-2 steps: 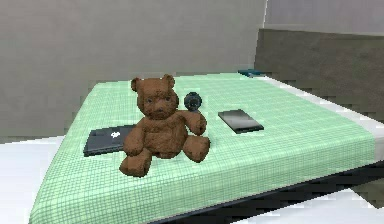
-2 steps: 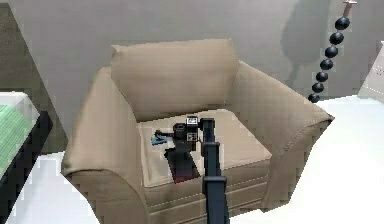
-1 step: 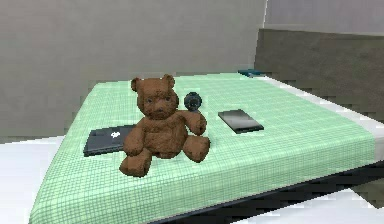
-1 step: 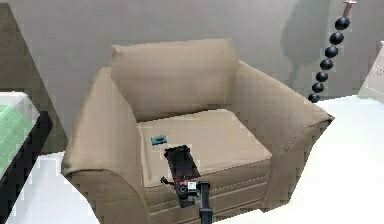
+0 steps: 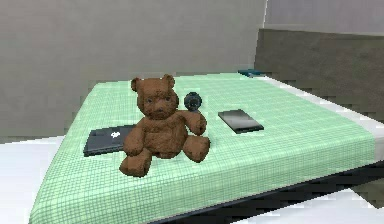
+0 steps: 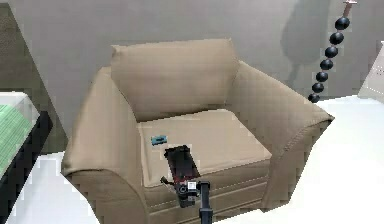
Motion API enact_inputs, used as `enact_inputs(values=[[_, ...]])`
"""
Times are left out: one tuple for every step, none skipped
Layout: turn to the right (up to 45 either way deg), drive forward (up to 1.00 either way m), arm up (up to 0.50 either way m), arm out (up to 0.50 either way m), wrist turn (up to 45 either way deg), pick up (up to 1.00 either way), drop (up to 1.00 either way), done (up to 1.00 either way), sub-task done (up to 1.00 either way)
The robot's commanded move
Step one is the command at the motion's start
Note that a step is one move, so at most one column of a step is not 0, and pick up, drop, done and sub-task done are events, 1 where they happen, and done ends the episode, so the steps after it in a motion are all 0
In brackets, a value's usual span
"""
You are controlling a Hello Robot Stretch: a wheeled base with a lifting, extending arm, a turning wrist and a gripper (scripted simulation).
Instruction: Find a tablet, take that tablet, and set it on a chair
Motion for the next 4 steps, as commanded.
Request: enact_inputs(values=[[0.0, 0.00, 0.10, 0.00, 0.0, 0.00, 0.00, 0.00, 0.00], [0.0, 0.00, 0.42, 0.00, 0.0, 0.00, 0.00, 0.00, 0.00], [0.0, 0.00, 0.00, 0.00, -45.0, 0.00, 0.00, 0.00, 0.00], [0.0, 0.00, 0.00, 0.00, -45.0, 0.00, 0.00, 0.00, 0.00]])
